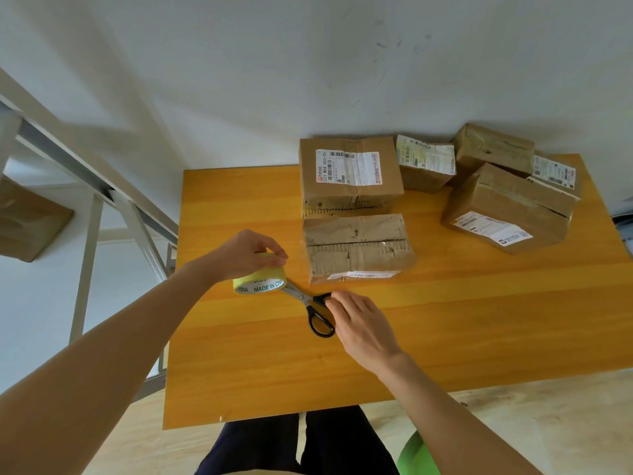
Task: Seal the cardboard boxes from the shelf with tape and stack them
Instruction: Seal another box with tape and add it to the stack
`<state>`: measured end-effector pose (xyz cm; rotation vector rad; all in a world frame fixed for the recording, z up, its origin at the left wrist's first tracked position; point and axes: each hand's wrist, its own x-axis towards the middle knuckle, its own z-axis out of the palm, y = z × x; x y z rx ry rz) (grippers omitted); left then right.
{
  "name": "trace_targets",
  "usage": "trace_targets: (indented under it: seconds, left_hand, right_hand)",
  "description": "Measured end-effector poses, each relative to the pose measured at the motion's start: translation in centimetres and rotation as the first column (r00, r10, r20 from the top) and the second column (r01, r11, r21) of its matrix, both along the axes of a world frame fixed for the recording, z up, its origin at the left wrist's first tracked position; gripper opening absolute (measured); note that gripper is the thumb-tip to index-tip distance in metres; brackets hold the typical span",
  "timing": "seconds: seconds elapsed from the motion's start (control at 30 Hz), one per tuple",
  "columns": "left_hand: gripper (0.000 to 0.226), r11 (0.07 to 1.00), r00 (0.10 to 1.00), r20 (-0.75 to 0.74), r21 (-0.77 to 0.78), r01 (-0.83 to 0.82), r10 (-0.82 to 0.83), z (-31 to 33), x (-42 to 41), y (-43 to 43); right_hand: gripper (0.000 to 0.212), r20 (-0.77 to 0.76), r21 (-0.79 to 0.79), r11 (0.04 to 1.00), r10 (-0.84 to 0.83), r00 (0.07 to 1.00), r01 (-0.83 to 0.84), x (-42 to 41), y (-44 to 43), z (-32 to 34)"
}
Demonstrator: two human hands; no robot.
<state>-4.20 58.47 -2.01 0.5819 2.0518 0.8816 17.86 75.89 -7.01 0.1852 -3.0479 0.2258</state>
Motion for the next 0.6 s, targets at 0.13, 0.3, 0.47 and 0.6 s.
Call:
trace_targets:
  seconds: [0.13, 0.3, 0.47, 0.6]
  left_hand:
    - [0.007, 0.998, 0.998, -0.028, 0.001, 0.056, -0.056, 0.4, -0.3, 0.2]
    - [0.003, 0.995, 0.994, -0.060, -0.026, 0.094, -0.096, 0.7, -0.5, 0.5]
    - [0.004, 0.992, 0.989, -0.071, -0.034, 0.125, -0.128, 1.4, -0.7, 0.8]
    - [0.004, 0.989, 0.987, -0.068, -0.044, 0.144, -0.147, 1.7, -1.0, 1.0]
  right_hand:
    - [0.026, 0.224, 0.025, 0.993, -0.114, 0.968, 0.111, -1.5, -1.6, -0.7]
    - [0.039, 0.384, 0.056, 0.983, -0.185, 0.905, 0.178, -2.9, -2.8, -1.8]
    - [0.036, 0.430, 0.069, 0.950, -0.304, 0.850, 0.305, -3.7, -3.4, -2.2]
    - [0.035, 0.488, 0.079, 0.913, -0.386, 0.783, 0.401, -4.2, -3.8, -1.7]
